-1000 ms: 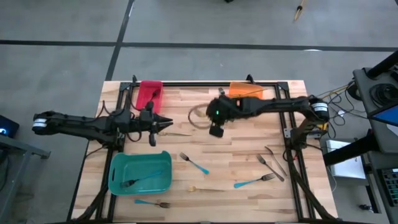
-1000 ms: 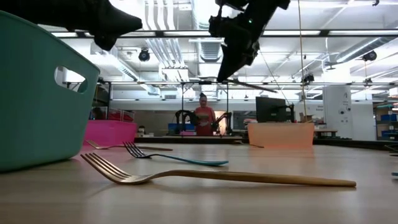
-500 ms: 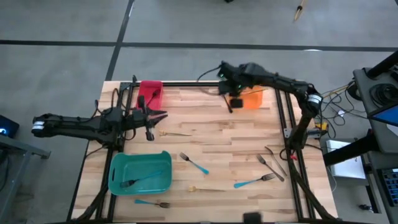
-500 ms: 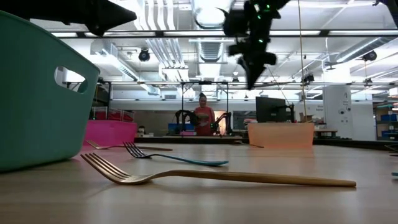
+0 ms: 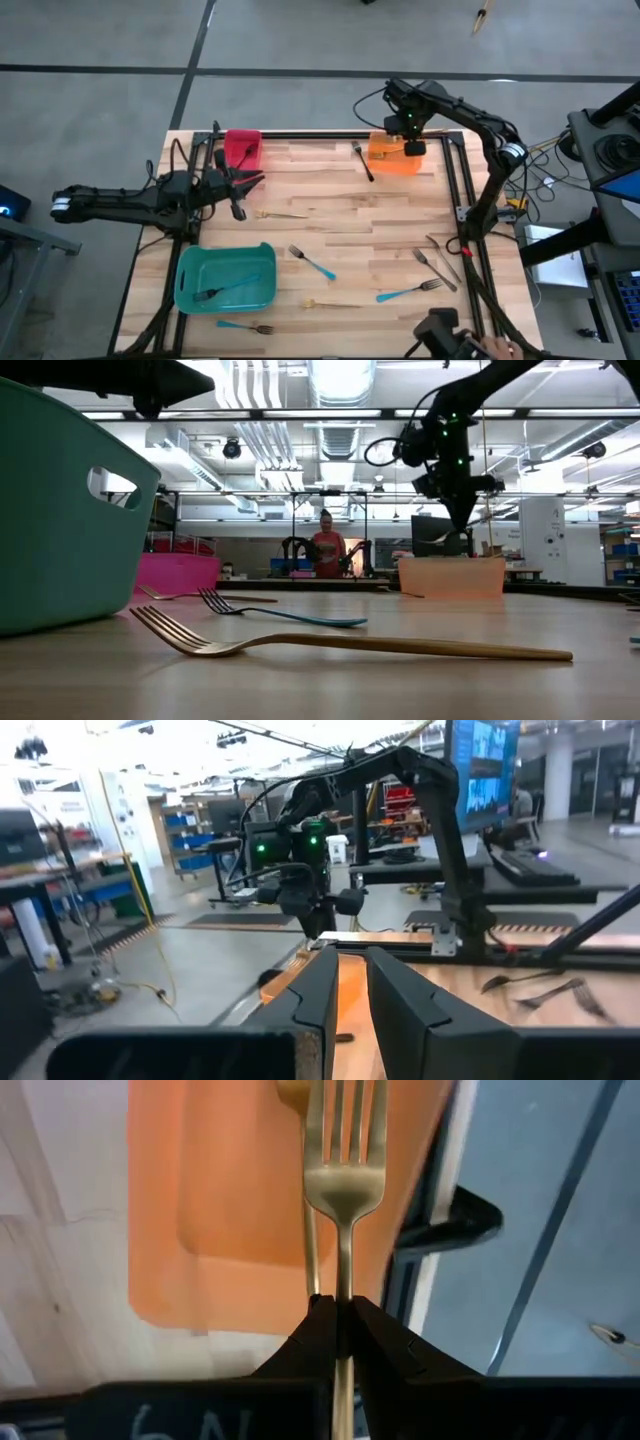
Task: Sort silverware by color (type)
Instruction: Put the gold fork into the orange bin
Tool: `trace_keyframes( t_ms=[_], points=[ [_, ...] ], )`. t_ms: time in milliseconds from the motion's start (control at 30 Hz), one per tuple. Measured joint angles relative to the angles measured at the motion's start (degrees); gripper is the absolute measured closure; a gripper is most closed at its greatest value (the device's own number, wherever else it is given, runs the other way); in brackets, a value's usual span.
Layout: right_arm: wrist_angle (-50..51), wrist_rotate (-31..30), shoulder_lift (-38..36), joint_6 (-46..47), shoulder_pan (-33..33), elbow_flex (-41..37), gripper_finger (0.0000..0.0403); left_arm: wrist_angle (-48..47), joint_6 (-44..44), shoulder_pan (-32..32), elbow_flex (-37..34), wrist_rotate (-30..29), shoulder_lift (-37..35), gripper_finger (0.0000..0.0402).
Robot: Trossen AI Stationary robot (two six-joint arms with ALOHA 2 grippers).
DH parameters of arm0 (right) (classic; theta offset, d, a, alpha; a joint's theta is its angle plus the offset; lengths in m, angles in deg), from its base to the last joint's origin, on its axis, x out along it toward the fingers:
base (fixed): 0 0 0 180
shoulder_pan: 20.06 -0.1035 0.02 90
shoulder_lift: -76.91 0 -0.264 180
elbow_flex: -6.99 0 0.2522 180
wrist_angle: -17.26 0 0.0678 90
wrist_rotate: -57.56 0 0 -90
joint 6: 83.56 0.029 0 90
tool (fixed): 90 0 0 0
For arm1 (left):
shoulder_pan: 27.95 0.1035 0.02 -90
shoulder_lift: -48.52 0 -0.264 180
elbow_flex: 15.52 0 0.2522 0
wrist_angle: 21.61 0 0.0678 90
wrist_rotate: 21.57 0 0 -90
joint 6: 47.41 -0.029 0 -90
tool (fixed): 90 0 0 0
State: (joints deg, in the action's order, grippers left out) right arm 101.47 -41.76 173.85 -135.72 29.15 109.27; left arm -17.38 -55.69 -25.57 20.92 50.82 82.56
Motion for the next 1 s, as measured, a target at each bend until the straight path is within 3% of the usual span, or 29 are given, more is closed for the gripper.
trace_keyframes(
  t_ms=[467, 1000],
  points=[
    [-7.17, 0.12, 0.00, -10.02, 0.20, -5.34, 0.0390, 1.58, 6.45, 0.00, 0.02, -0.02, 1.53, 0.0362],
    [-9.94, 0.23, 2.02, -9.39, 0.22, -5.56, 0.0390, 2.14, 6.89, 0.00, 0.02, -0.04, 1.66, 0.0362]
  ],
)
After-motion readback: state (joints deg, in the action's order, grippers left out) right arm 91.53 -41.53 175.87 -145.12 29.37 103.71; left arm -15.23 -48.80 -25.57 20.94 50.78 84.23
